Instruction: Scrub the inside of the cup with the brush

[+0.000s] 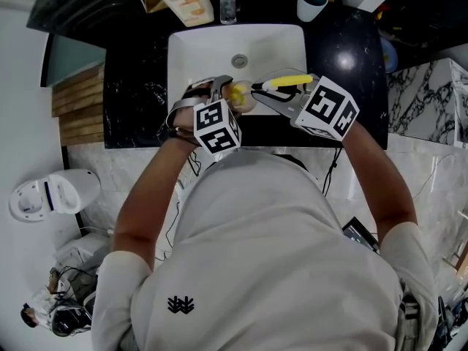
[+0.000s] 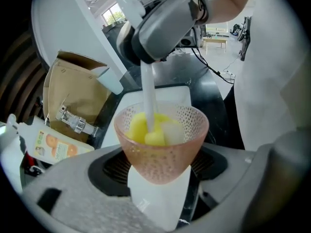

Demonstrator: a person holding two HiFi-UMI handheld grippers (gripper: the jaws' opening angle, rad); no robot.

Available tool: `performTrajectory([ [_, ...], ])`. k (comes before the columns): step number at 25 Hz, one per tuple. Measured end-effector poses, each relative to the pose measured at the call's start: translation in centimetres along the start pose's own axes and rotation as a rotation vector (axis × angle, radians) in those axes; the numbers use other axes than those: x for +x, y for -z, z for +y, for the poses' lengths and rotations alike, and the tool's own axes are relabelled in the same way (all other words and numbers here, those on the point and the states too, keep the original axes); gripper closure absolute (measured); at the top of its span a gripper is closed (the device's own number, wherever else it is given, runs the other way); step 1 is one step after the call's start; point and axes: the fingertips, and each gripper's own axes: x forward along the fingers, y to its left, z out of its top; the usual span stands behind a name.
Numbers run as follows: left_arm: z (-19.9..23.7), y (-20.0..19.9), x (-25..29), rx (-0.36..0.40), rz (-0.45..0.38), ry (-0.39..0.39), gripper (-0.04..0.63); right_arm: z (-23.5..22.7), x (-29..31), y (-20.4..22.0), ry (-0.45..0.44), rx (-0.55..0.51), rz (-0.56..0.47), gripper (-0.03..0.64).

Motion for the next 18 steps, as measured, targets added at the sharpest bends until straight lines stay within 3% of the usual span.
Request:
performTrajectory([
  [5, 0.1, 0.8, 0.0, -0.055, 0.007, 0.001, 0.233, 0.1, -0.3, 1.6, 0.018, -0.010, 0.053, 0.572],
  [18, 1.1, 2.8, 0.1, -0.075, 0.043, -0.033, 0.233, 0.3, -5.7, -0.5, 0.059, 0.030, -0.024, 0.574],
])
